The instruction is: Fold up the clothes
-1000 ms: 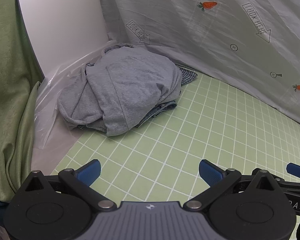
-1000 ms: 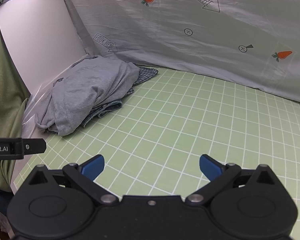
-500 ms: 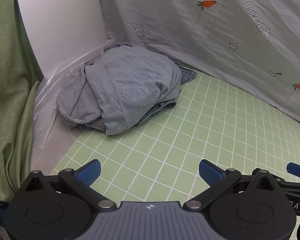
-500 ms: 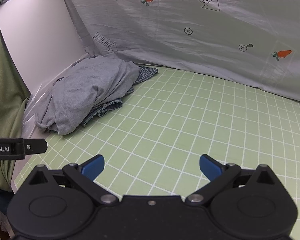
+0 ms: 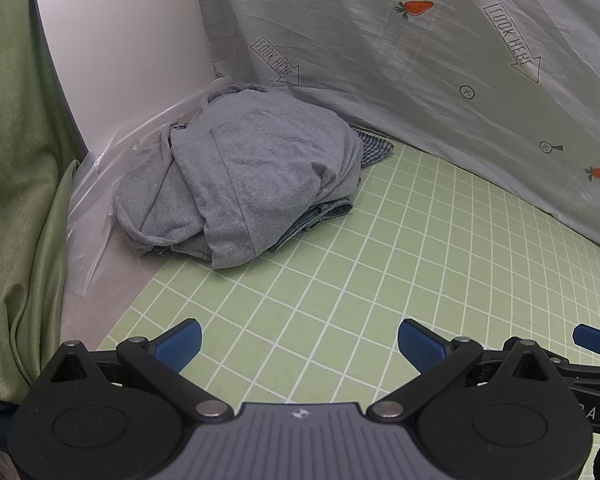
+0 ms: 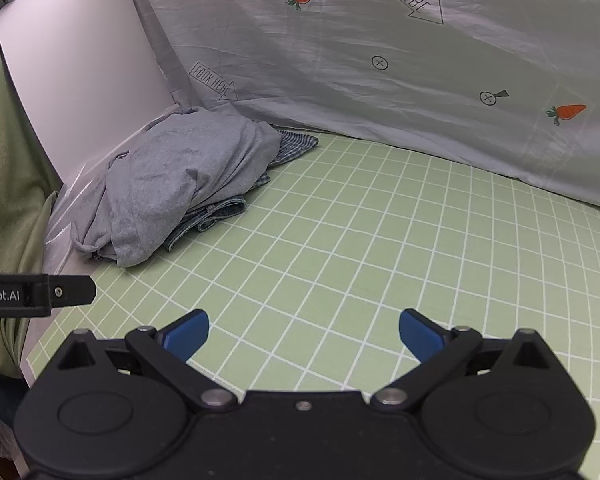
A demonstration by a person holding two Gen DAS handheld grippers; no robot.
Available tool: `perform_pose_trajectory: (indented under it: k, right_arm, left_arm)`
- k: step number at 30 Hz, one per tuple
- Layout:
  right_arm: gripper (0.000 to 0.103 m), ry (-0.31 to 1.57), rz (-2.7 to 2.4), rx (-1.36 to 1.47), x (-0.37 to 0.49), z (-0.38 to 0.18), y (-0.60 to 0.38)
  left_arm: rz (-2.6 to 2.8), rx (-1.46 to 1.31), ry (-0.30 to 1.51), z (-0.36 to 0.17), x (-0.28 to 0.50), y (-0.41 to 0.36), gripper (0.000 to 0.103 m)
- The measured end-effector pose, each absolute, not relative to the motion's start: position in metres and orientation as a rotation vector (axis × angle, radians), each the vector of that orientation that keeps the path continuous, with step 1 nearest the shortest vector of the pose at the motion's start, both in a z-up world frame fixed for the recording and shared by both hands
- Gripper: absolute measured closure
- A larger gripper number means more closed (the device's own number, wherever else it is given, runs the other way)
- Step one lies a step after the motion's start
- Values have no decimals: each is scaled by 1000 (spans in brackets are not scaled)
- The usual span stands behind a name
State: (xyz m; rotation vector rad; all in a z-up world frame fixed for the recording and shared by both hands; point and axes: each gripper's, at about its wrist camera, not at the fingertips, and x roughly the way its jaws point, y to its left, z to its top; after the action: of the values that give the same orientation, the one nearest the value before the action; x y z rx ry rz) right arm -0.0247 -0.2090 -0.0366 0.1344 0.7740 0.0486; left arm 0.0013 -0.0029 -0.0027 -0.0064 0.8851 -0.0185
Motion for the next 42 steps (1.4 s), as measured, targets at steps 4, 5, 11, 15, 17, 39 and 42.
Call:
perform_pose_trajectory:
  k: [4, 5, 11, 15, 17, 39, 42]
  right_arm:
    - [1, 776, 45, 132, -25, -36, -209]
    - [1, 777, 45, 132, -24, -36, -209]
    - [1, 777, 44, 131, -24, -36, -209]
    - [1, 780, 42, 133, -24, -37, -210]
    - [1, 783, 44, 135, -23, -38, -210]
    - [1, 747, 97, 91, 85, -24, -185]
    - [1, 742, 110, 88, 122, -23, -175]
  left_arm:
    - [-22, -7, 887, -3, 2, -2, 0]
    - [-23, -7, 887, -3, 2, -2, 0]
    - [-26, -6, 890, -4, 3, -2, 0]
    - [-28, -6, 895, -5, 3, -4, 0]
    - [-29, -5, 896, -6, 4, -4, 0]
    - [51, -82, 880, 1, 102, 37, 0]
    - [66, -96, 882, 2, 136, 54, 0]
